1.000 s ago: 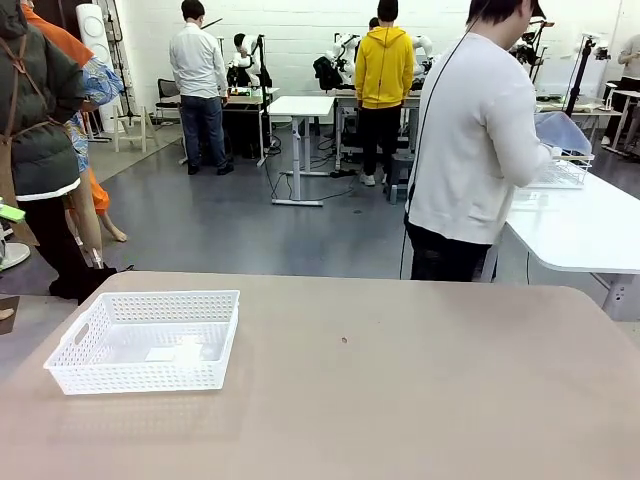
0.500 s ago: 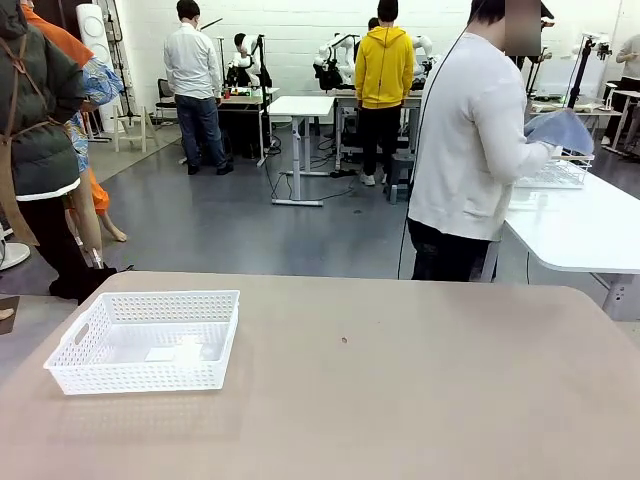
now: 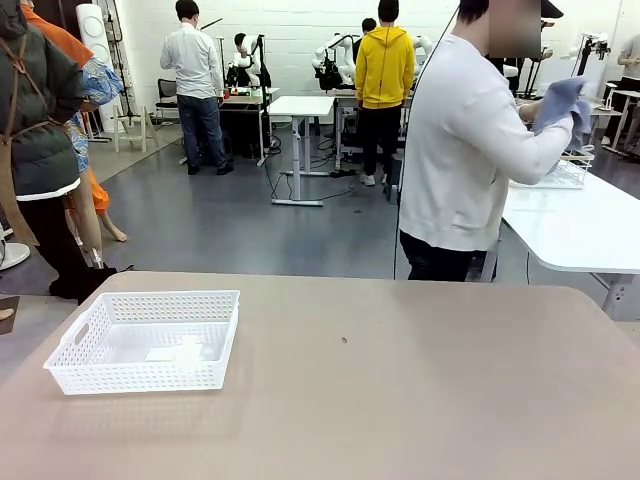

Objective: Clean and organize the cups into the basket.
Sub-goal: Pick up the Organizing basket and move it to the center of the table, then pick up the Reusable plastic cup from the right side of the table and place it inside the Organizing basket.

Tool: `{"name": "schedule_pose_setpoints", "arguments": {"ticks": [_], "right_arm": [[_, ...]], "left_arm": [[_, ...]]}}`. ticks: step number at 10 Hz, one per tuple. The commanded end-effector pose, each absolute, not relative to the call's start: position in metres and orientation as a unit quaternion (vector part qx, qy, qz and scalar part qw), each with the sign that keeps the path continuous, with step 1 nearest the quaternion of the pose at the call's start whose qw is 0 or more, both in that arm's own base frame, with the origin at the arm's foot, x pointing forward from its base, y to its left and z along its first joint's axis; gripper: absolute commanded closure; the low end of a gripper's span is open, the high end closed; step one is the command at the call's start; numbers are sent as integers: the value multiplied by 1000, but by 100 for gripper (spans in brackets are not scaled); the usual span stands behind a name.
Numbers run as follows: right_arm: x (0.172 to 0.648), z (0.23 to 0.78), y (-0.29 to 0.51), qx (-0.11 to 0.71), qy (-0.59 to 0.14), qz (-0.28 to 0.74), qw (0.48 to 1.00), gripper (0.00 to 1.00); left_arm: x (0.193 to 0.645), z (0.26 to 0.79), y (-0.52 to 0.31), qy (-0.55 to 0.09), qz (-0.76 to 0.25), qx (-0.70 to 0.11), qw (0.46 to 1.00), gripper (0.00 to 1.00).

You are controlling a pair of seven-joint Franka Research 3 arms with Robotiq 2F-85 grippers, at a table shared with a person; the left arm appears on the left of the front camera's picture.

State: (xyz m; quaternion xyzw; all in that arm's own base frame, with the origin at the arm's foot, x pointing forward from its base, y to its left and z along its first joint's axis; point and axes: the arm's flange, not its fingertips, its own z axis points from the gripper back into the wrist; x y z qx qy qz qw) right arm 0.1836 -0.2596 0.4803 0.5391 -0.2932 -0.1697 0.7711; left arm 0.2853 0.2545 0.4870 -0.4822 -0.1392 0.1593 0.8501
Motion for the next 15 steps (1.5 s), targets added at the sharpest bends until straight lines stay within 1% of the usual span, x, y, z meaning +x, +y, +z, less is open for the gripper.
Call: {"name": "schedule_pose_setpoints", "arguments": {"ticks": [1,15], "right_arm": [[183,475,-261,539,-278,-167,778,0],[183,475,-261,539,-278,-167,778,0]], "left_arm": [[284,483,257,-139,163,-487,847,0],[284,483,257,-139,163,-487,847,0]]}}
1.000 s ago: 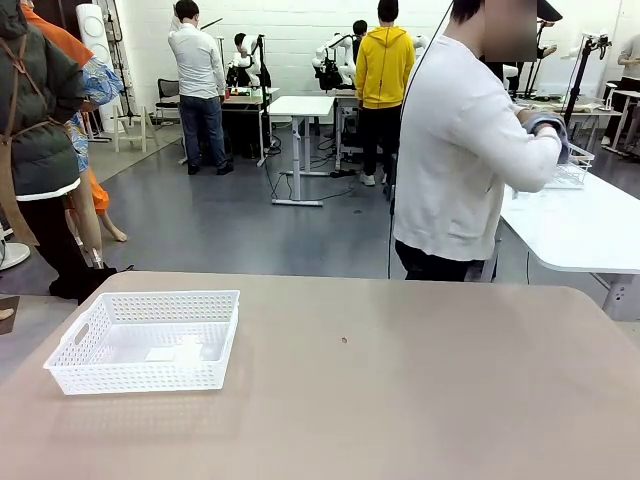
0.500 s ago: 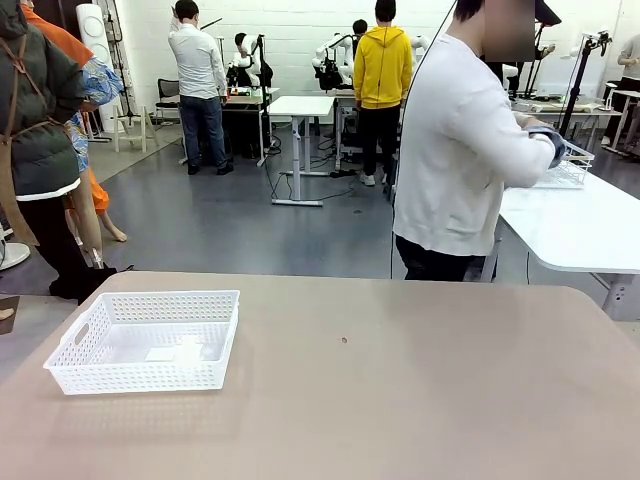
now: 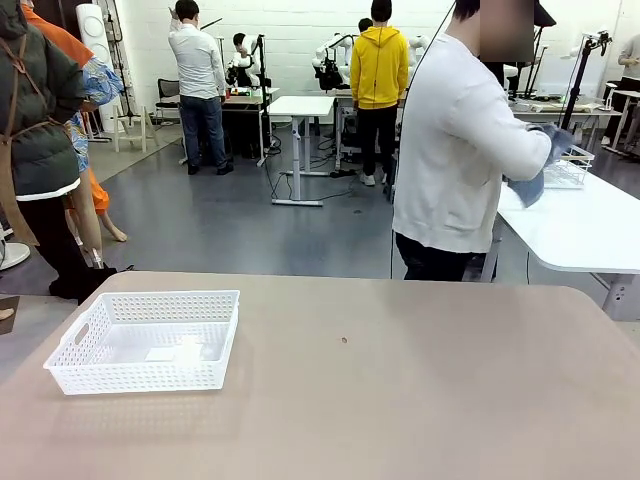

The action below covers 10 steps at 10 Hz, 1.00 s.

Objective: Clean and organize the cups into the basket.
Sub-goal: Pick up the Organizing basket and move it to the center of the table, then pick up the Reusable plastic cup from the right side of the table and place it inside the Organizing basket.

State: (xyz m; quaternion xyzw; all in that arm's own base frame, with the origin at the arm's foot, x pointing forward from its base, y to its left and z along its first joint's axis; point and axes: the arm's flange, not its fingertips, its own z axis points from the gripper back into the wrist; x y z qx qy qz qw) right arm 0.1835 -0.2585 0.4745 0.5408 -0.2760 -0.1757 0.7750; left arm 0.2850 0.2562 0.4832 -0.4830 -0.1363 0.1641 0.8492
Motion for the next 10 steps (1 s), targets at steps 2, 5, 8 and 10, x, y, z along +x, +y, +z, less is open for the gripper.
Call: {"name": "schedule_pose_setpoints", "arguments": {"ticks": [2,5,8,10], "right_arm": [[183,475,-261,539,-278,-167,778,0],[183,475,-261,539,-278,-167,778,0],[183,475,-261,539,-278,-167,778,0],[183,475,-261,539,-278,-167,778,0]], "left_arm": [[284,483,257,-139,163,-487,847,0],[284,483,257,-139,163,-487,847,0],[284,483,257,-139,163,-487,847,0],[284,483,257,-139,163,-487,847,0]]}}
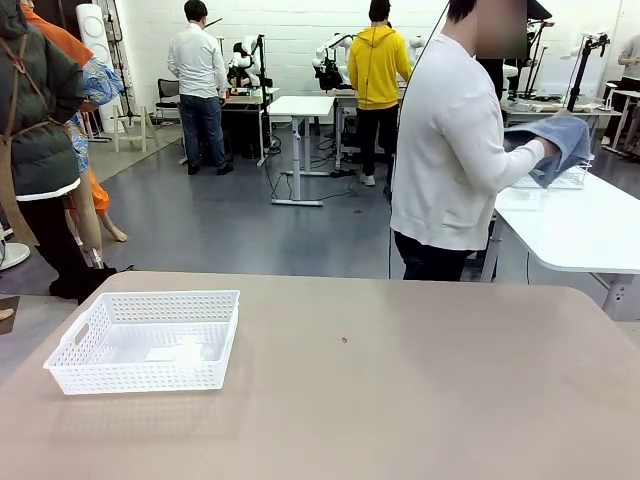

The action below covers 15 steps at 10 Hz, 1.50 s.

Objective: Clean and organize the cups into the basket.
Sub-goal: Pick up the Organizing basket and move it to the center of the table, then pick up the Reusable plastic cup from the right side of the table and place it inside the Organizing basket.

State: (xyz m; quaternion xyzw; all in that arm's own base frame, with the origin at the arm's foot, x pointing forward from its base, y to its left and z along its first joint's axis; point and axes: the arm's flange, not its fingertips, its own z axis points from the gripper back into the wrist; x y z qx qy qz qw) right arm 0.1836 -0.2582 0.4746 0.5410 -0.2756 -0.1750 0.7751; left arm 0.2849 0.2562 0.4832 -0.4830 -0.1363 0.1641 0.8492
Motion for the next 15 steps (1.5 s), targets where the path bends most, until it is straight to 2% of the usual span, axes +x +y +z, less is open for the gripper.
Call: {"name": "schedule_pose_setpoints", "arguments": {"ticks": [1,15], "right_arm": [[183,475,-261,539,-278,-167,778,0],[183,475,-261,539,-278,-167,778,0]], "left_arm": [[284,483,257,-139,163,-487,847,0],[284,483,257,-139,163,-487,847,0]]}}
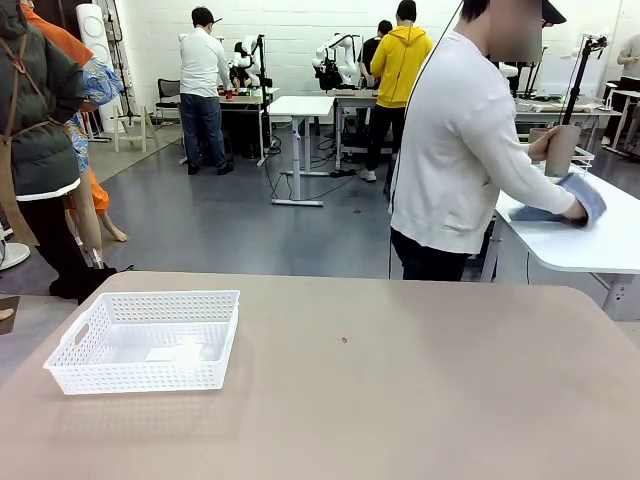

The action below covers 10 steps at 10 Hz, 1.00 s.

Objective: Clean and organize the cups into the basket.
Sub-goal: Pick up the Organizing basket and move it to the center of the table, then pick up the Reusable plastic cup from the right side of the table and place it inside the Organizing basket.

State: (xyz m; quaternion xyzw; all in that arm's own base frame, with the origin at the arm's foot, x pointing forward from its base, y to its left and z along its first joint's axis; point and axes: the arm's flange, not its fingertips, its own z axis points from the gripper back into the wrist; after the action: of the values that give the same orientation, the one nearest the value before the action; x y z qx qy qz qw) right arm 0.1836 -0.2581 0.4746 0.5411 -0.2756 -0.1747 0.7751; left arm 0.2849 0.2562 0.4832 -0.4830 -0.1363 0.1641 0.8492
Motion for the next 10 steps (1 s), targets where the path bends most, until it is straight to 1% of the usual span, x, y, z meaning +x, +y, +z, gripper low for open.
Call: {"name": "schedule_pose_setpoints", "arguments": {"ticks": [1,10], "right_arm": [[183,475,-261,539,-278,-167,778,0],[183,475,-261,539,-278,-167,778,0]], "left_arm": [[284,483,257,-139,163,-487,847,0],[284,483,257,-139,163,-487,847,0]]}}
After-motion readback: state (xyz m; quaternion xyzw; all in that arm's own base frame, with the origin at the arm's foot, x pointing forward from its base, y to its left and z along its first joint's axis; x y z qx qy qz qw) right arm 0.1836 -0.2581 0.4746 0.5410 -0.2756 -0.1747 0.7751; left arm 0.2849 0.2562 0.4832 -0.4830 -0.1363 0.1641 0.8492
